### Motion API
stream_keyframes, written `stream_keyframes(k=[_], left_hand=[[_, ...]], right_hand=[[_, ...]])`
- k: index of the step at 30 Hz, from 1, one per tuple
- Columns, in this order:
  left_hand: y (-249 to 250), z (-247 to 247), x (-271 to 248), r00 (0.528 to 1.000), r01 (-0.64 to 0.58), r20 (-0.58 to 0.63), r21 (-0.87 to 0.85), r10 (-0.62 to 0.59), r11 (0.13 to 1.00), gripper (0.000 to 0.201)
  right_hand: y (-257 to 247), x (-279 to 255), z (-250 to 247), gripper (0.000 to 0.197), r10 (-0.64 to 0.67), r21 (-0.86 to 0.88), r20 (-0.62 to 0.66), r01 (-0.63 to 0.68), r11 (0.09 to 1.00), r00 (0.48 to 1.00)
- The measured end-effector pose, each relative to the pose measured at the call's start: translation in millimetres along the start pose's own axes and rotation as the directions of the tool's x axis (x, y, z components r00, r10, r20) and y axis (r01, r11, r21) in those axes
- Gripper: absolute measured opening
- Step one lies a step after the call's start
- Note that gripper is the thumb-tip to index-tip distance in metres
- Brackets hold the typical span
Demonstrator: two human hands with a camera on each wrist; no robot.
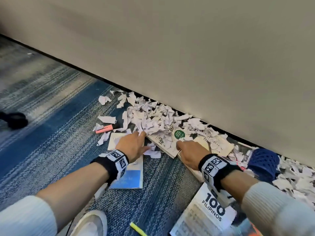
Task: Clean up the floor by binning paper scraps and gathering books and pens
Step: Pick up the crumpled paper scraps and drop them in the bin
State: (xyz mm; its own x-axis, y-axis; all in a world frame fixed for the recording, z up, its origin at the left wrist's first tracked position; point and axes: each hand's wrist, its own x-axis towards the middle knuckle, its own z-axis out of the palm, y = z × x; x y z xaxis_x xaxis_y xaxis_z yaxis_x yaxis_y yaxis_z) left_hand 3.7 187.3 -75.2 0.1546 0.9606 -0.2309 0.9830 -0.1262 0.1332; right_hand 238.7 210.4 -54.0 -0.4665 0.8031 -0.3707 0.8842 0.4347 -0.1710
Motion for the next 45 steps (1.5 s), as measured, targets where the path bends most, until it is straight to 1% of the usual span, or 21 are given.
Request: stream_keyframes(k=[1, 3, 5, 7, 9, 12, 14, 16, 19, 20, 21, 22, 24, 26, 29, 32, 36, 39, 41, 43, 45], left_hand=[[-7, 6, 7, 1.0, 0.009, 0.009, -0.002, -0.009, 1.0, 0.057], [-8, 24, 17, 0.999, 0.008, 0.043, -0.011, -0.007, 1.0, 0.063], [-1, 42, 24, 0.998, -0.014, 0.063, -0.016, 0.015, 1.0, 0.06], [5, 60, 31, 0.997, -0.035, 0.067, 0.004, 0.035, 0.999, 0.05], [10, 71, 34, 0.996, -0.042, 0.077, 0.028, 0.039, 0.999, 0.039], [9, 72, 35, 0.998, -0.042, 0.053, -0.011, 0.042, 0.999, 0.025], [6, 66, 36, 0.997, -0.068, 0.03, -0.137, 0.073, 0.988, 0.022], [7, 58, 35, 0.996, -0.087, -0.031, -0.276, 0.082, 0.957, 0.026], [10, 45, 35, 0.961, -0.14, -0.27, -0.299, 0.057, 0.944, 0.031], [8, 42, 35, 0.936, -0.119, -0.352, -0.308, 0.003, 0.944, 0.032], [3, 37, 35, 0.917, -0.053, -0.389, -0.328, -0.083, 0.943, 0.038], [-4, 34, 36, 0.915, 0.048, -0.361, -0.346, -0.18, 0.937, 0.049], [-23, 33, 35, 0.91, 0.272, -0.219, -0.327, -0.353, 0.905, 0.072], [-39, 42, 31, 0.915, 0.358, -0.122, -0.188, -0.383, 0.915, 0.075], [-46, 59, 22, 0.941, 0.337, -0.013, -0.072, -0.339, 0.939, 0.057], [-50, 71, 22, 0.954, 0.298, 0.029, -0.044, -0.297, 0.953, 0.055], [-57, 76, 31, 0.968, 0.248, -0.01, -0.155, -0.252, 0.956, 0.036], [-60, 73, 37, 0.967, 0.232, -0.059, -0.216, -0.249, 0.949, 0.035], [-59, 67, 39, 0.966, 0.209, -0.116, -0.167, -0.23, 0.963, 0.043], [-55, 57, 41, 0.961, 0.156, -0.207, -0.142, -0.184, 0.977, 0.05], [-55, 46, 50, 0.949, 0.149, -0.256, -0.148, -0.183, 0.978, 0.049]], right_hand=[[-1, 15, -1, 0.032, 0.03, -0.023, -0.022, -0.031, 0.999, 0.999], [1, 40, 4, 0.046, 0.182, -0.054, -0.082, -0.187, 0.981, 0.98], [6, 54, 16, 0.06, 0.357, -0.04, -0.103, -0.362, 0.931, 0.928], [11, 65, 36, 0.068, 0.488, 0.037, -0.041, -0.487, 0.873, 0.872], [13, 70, 53, 0.069, 0.532, 0.138, 0.019, -0.529, 0.837, 0.846], [17, 72, 60, 0.053, 0.493, 0.187, -0.021, -0.481, 0.856, 0.87], [18, 73, 56, 0.04, 0.44, 0.13, -0.068, -0.429, 0.894, 0.896], [18, 74, 50, 0.032, 0.425, 0.157, -0.181, -0.401, 0.903, 0.887], [7, 80, 37, 0.022, 0.372, 0.266, -0.418, -0.28, 0.922, 0.829], [1, 84, 32, 0.022, 0.332, 0.268, -0.476, -0.225, 0.937, 0.815], [-6, 91, 28, 0.022, 0.283, 0.251, -0.505, -0.175, 0.952, 0.815], [-14, 97, 25, 0.023, 0.24, 0.23, -0.509, -0.138, 0.963, 0.827], [-32, 113, 26, 0.024, 0.167, 0.191, -0.481, -0.084, 0.978, 0.861], [-51, 129, 31, 0.031, 0.094, 0.11, -0.443, -0.05, 0.993, 0.891], [-70, 146, 43, 0.036, 0.028, -0.031, -0.301, -0.039, 0.999, 0.953], [-71, 154, 55, 0.044, -0.001, -0.152, -0.216, -0.032, 0.988, 0.976], [-65, 154, 63, 0.039, -0.082, -0.197, -0.273, 0.028, 0.98, 0.959], [-61, 146, 64, 0.043, -0.155, -0.151, -0.307, 0.113, 0.982, 0.939], [-56, 137, 58, 0.046, -0.148, -0.071, -0.337, 0.132, 0.989, 0.93], [-49, 130, 50, 0.042, -0.054, 0.039, -0.362, 0.073, 0.997, 0.931], [-40, 126, 45, 0.045, 0.062, 0.176, -0.313, -0.006, 0.984, 0.948]])
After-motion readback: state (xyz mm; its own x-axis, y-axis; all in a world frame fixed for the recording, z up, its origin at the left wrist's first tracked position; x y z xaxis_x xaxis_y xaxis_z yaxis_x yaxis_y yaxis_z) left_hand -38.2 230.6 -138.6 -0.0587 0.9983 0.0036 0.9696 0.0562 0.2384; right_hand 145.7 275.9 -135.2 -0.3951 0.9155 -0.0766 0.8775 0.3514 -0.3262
